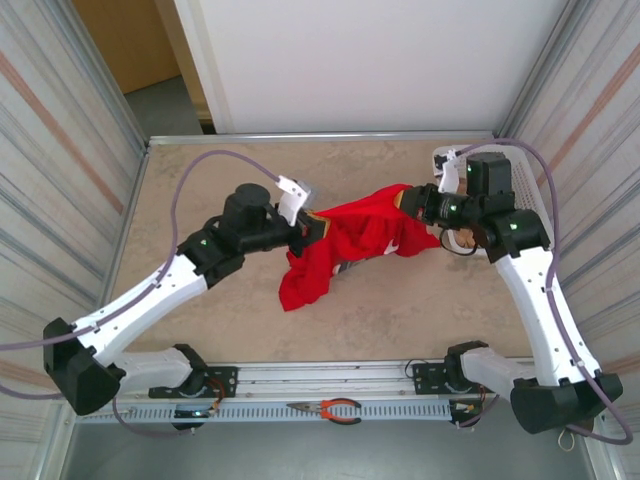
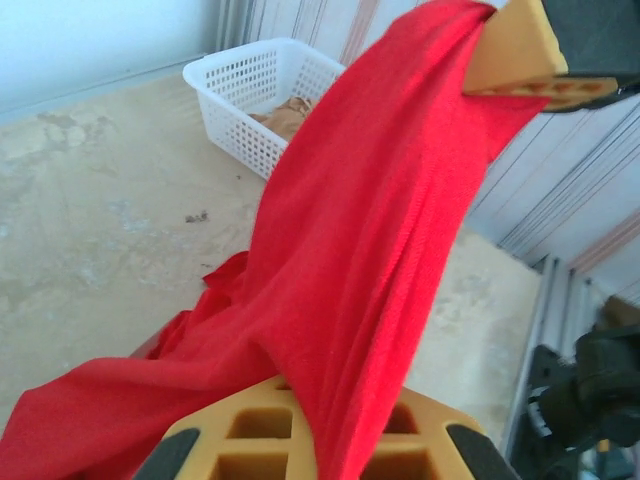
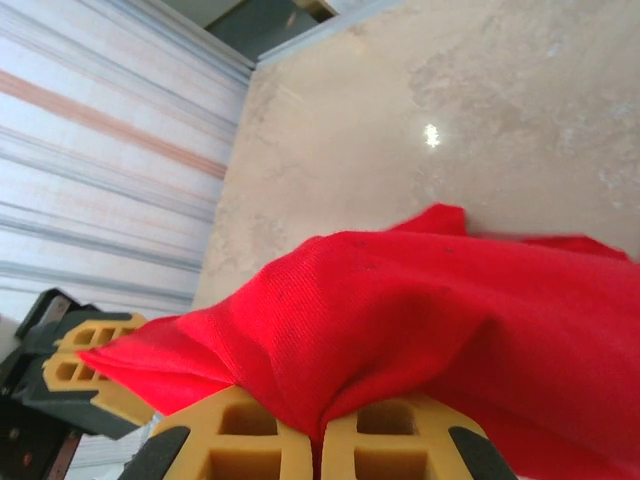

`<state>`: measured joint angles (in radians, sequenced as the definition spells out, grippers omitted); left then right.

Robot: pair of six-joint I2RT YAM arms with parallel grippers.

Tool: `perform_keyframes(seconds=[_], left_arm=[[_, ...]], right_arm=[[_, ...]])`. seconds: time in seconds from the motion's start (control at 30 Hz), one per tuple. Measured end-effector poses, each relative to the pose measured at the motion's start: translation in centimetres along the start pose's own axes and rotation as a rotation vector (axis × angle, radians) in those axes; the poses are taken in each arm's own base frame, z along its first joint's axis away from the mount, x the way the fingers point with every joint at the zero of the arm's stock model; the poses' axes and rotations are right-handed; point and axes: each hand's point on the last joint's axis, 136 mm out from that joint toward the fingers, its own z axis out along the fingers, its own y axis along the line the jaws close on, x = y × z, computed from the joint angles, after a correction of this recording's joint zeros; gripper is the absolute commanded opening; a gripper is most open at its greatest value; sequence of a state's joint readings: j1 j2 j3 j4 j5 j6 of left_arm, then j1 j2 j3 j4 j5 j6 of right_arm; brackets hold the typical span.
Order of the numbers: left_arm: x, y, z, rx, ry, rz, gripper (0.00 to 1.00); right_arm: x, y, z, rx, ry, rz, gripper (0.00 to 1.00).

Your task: Fold the inside-out t-shirt

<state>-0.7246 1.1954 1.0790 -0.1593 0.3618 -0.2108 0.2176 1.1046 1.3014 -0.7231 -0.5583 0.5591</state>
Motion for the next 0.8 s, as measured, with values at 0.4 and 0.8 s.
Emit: perform_keyframes(seconds=[0.4,0.8], left_arm=[[12.6,10.9,8.4,-0.044,0.298,-0.520,0.00],[10.6,9.2,6.9,-0.003,0.241,-0.530,0.00]], right_arm=[[4.0,-13.7,10.6,0.337,0.205,0.124,0.61],[9.6,-7.5,14.1,0.393,0.268,-0.114,0.71]])
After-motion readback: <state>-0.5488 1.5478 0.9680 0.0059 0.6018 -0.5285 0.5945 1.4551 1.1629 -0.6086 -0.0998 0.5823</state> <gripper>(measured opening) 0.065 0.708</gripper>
